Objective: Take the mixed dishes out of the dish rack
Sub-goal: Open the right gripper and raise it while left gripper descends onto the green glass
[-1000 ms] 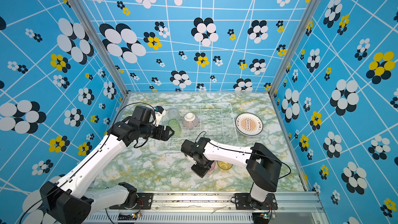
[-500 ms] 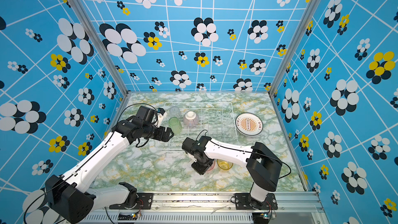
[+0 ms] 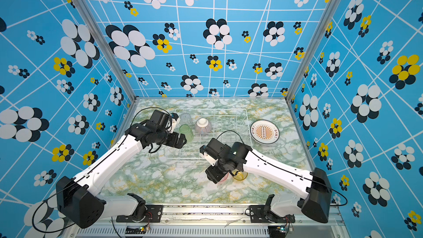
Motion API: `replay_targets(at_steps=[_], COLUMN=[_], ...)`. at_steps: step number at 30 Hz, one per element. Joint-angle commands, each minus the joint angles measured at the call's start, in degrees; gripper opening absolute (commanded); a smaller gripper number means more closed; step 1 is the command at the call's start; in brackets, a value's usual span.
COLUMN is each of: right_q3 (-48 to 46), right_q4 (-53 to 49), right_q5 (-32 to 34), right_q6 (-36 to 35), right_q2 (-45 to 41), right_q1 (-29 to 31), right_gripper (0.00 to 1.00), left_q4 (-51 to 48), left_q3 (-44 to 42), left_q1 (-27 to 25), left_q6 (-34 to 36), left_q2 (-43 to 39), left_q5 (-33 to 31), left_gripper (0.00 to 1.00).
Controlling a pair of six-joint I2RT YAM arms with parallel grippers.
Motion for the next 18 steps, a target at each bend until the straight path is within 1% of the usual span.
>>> replay_targets(at_steps=[1, 4, 11, 18], right_q3=[1.4, 1.36, -0.74, -2.53], right_q4=[0.83, 1.25, 3.72, 5.08], right_q5=[0.67, 2.81, 4.38, 5.27], right_q6=[0.7, 0.8, 0.74, 0.26], right_q2=[-4.2, -6.25, -9.19, -11.17], right_q1=[-0.68, -1.99, -4.74, -6.54], right_gripper=[0.69, 0.71, 0.72, 0.75], left_q4=[-0.29, -1.8, -6.11, -7.79], left_q3=[3.72, 7.89, 17.36, 22.61], left_q1=[-0.41, -0.32, -0.06, 0.6], left_q6=[1.19, 1.28, 2.02, 2.25], left_q2=[3.5, 8.64, 21.19, 28.72], left_q5=[-3.69, -6.44, -8.5, -9.1], left_gripper=[0.99, 0.99, 1.0, 1.0])
